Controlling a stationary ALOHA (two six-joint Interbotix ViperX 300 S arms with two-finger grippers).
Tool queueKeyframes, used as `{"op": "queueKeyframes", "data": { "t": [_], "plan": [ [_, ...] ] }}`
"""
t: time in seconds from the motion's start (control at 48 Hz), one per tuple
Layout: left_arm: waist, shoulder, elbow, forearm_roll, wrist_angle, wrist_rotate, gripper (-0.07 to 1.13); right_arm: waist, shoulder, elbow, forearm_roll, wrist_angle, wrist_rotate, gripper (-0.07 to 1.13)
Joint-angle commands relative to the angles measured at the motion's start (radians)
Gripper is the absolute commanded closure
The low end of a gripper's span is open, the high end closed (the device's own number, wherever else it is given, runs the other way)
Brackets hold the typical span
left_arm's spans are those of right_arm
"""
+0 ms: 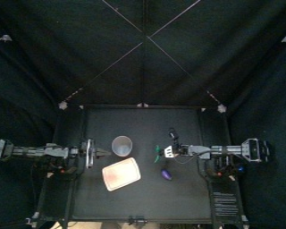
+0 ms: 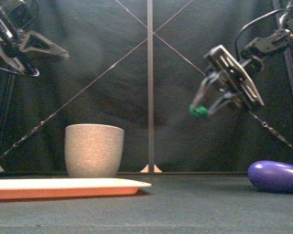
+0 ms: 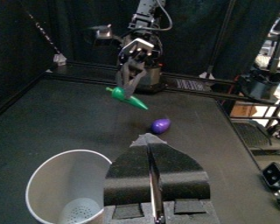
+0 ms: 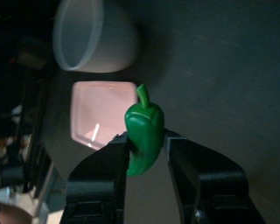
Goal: Pick the green pepper then place it on the pink plate
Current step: Place green pepper on the pink plate
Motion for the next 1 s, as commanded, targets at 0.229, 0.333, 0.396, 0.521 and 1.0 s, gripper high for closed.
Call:
{"op": "queueKeyframes", "data": {
  "t": [0.229,0.333,0.396,0.521,1.0],
  "plan": [
    [0.009,0.003,-0.017,0.006,-0.005,0.0,1.06,0.041,0.129,-0.066,-0.368,-0.331,-0.002,0.58],
    [0.018,0.003,-0.017,0.006,-0.005,0.0,1.06,0.046,0.219,-0.124,-0.437,-0.356,0.0,0.58],
    [0.021,0.003,-0.018,0.006,-0.005,0.0,1.06,0.051,0.278,-0.172,-0.474,-0.356,0.0,0.58],
    [0.028,0.003,-0.018,0.006,-0.005,0.0,1.06,0.06,0.391,-0.285,-0.531,-0.356,0.005,0.58],
    [0.035,0.003,-0.005,0.008,-0.005,0.002,1.06,0.147,0.646,-0.552,-0.482,-0.252,0.011,0.57]
  ]
}}
